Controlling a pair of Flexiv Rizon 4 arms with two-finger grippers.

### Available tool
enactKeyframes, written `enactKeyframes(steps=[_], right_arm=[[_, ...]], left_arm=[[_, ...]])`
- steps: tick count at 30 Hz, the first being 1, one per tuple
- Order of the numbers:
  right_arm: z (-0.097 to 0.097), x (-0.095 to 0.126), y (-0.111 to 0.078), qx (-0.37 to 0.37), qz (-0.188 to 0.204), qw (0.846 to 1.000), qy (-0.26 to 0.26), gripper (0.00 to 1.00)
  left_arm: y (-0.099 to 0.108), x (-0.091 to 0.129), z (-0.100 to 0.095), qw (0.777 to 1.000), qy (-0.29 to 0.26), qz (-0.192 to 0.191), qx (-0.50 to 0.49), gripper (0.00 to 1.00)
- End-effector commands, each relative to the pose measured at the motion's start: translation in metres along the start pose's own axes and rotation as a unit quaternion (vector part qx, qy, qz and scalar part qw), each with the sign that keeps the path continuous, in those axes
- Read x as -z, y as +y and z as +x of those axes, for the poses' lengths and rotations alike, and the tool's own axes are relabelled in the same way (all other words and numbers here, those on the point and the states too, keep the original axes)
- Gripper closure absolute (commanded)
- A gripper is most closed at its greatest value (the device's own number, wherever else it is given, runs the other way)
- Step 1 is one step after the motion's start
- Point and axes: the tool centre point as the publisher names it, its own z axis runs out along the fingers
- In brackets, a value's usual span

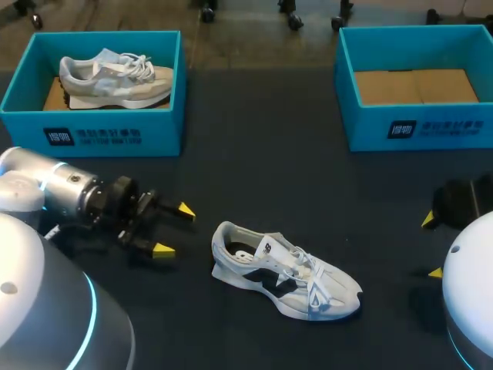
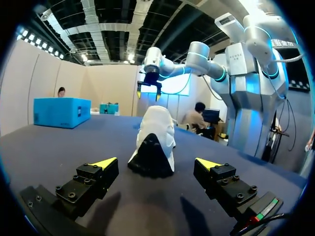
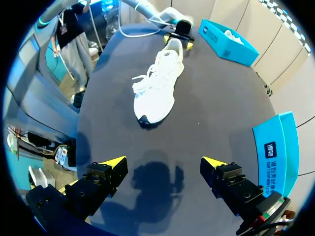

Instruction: Take the shoe out of the shoebox, open the shoe tongue, remove and reinsert the insole, then place the shoe into the shoebox

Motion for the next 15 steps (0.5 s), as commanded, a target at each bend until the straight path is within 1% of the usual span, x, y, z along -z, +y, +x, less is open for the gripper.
enactKeyframes(steps=[1, 12, 15], right_arm=[[0.0018, -0.0002, 0.0001, 0.0, 0.001, 1.0, -0.002, 0.0], [0.0018, -0.0002, 0.0001, 0.0, 0.001, 1.0, -0.002, 0.0], [0.0018, -0.0002, 0.0001, 0.0, 0.001, 1.0, -0.002, 0.0]], left_arm=[[0.002, -0.0162, -0.0076, 1.0, 0.014, 0.002, 0.007, 0.0], [0.002, -0.0162, -0.0076, 1.0, 0.014, 0.002, 0.007, 0.0], [0.0034, -0.026, -0.0073, 1.0, 0.007, 0.0, 0.009, 0.0]])
